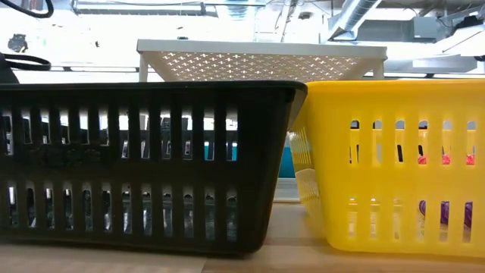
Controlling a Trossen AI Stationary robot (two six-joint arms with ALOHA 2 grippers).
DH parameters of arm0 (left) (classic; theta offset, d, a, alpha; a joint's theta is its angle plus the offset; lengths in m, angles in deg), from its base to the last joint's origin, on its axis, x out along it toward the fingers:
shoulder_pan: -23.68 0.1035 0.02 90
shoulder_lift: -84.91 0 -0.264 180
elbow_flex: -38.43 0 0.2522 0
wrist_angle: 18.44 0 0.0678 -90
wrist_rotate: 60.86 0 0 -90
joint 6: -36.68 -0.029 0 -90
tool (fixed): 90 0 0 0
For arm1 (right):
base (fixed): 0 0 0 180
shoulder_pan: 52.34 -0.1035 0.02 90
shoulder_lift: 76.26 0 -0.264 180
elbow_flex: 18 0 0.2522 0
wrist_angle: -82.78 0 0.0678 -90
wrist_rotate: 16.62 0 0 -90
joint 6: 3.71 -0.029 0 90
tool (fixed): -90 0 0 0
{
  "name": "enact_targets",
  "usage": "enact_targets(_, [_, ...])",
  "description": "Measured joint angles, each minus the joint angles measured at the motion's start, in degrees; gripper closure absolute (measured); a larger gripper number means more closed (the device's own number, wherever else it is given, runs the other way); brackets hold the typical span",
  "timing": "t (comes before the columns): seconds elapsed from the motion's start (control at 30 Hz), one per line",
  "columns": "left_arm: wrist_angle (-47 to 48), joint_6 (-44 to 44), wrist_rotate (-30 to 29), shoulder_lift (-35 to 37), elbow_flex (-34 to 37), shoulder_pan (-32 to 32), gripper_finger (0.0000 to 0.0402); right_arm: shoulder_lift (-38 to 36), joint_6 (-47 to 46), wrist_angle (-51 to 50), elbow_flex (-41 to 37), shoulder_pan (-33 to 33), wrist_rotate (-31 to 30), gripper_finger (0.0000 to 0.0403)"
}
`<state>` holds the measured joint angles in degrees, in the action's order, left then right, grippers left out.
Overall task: Pick & Place Office Desk Supplies
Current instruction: Put the yellow spring keychain into the yellow bin
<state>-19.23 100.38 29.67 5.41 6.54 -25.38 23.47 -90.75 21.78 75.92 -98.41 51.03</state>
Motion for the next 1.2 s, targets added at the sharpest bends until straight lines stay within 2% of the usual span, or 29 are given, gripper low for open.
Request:
enact_targets(0.2, [0.2,0.0,0.4,0.0,0.0,-1.7,0.0342,0.0,0.0,0.1,0.0,0.0,0.0,0.0305])
enact_targets(0.4, [1.2,0.1,0.7,0.1,0.0,-1.8,0.0394,0.0,0.0,0.1,0.0,0.1,0.0,0.0305])
enact_targets(0.93, [0.4,-0.3,-0.1,0.9,0.1,0.0,0.0401,0.0,0.3,-0.6,0.0,0.4,-0.2,0.0305])
enact_targets(1.2, [4.1,-5.6,1.3,9.8,0.1,3.9,0.0401,-0.4,0.5,-2.6,0.0,0.4,-0.3,0.0305])
